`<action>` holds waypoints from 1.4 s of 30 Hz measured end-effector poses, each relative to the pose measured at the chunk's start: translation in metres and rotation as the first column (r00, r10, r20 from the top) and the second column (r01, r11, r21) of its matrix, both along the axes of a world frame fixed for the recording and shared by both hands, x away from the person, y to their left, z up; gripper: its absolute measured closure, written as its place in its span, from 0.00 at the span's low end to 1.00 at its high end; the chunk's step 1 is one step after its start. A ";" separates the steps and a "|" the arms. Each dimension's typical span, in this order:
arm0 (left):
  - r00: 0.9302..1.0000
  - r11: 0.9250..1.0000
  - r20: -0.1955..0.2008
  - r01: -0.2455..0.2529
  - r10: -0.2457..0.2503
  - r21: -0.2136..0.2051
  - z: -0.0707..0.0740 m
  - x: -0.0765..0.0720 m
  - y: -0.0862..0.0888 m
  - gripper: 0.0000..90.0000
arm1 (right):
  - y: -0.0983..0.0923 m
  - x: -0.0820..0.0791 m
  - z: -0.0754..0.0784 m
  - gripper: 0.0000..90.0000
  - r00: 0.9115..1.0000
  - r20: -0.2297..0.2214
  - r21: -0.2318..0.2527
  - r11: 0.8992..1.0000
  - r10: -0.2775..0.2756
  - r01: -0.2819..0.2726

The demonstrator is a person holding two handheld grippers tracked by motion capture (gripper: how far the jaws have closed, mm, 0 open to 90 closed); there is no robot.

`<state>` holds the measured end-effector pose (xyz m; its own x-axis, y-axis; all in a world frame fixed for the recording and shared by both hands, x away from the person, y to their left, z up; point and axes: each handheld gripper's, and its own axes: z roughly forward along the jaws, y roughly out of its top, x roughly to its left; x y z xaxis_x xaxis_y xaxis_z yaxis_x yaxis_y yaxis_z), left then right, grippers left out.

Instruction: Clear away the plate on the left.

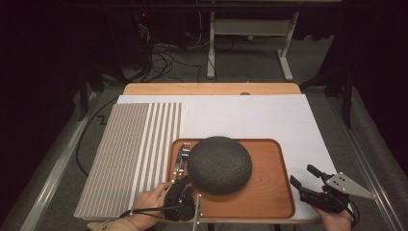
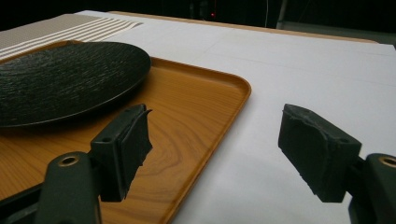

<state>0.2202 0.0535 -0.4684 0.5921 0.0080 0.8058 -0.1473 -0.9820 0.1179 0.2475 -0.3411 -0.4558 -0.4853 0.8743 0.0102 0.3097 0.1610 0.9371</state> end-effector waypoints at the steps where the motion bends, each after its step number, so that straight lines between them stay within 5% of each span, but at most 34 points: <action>1: 1.000 1.000 0.001 -0.003 0.003 0.000 0.000 0.000 0.001 0.58 | 0.000 0.000 0.000 0.28 1.000 0.000 -0.001 1.000 0.000 0.000; 20: 0.995 0.993 0.005 -0.095 0.096 -0.074 0.012 0.004 0.039 0.58 | 0.000 0.000 0.000 0.28 1.000 -0.001 -0.002 1.000 0.000 0.000; 29: 0.989 0.979 0.003 -0.146 0.148 -0.144 0.018 0.007 0.059 0.52 | 0.000 0.000 0.000 0.28 1.000 -0.002 -0.003 1.000 -0.005 0.005; 42: 0.974 0.949 -0.020 -0.226 0.227 -0.220 0.021 0.010 0.091 0.52 | 0.000 0.000 0.000 0.28 1.000 -0.004 -0.004 1.000 -0.009 0.009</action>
